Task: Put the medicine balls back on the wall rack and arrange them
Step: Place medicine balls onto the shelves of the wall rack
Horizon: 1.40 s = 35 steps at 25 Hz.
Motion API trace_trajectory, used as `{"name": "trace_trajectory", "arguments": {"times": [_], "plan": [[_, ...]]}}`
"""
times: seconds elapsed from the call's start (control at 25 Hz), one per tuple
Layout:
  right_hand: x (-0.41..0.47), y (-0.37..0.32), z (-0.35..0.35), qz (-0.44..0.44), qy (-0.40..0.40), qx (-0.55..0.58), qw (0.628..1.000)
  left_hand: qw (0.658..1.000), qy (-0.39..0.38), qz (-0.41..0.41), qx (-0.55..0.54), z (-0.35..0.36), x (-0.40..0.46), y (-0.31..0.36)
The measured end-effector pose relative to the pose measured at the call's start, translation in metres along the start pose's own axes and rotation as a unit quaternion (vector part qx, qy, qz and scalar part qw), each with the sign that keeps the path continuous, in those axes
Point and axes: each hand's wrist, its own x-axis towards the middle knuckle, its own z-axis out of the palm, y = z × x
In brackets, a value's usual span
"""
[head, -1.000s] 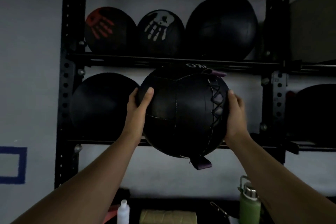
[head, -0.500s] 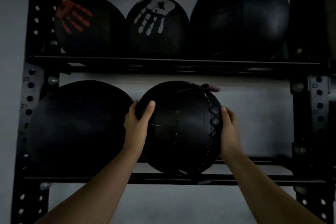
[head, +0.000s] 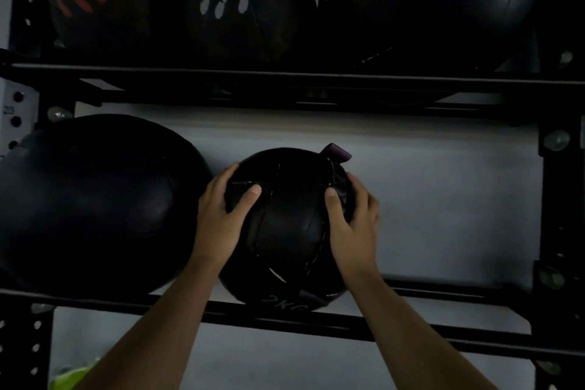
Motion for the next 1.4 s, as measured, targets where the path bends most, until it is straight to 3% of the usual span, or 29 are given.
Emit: {"name": "trace_trajectory", "arguments": {"times": [0.28,0.36,0.68,0.84,1.16,1.4], "plan": [[0.013,-0.002,-0.037,-0.019,-0.111,-0.026,0.993,0.995,-0.035,-0.058,0.075,-0.001,0.003,0.041],[0.024,-0.009,-0.056,-0.026,-0.127,-0.038,0.991,0.994,-0.033,-0.041,0.1,0.004,0.005,0.061],[0.095,-0.124,-0.174,-0.117,0.037,-0.071,0.99,0.978,-0.095,0.139,0.12,0.066,0.024,0.212],[0.102,-0.181,-0.223,-0.139,0.074,-0.106,0.982,0.972,-0.094,0.187,0.11,0.077,0.04,0.273],[0.143,-0.216,-0.247,-0.164,0.095,-0.162,0.968,0.976,-0.022,0.203,0.078,0.081,0.087,0.317],[0.237,-0.208,-0.262,-0.143,0.102,-0.14,0.974,0.989,0.027,0.142,0.023,0.116,0.152,0.337]]}}
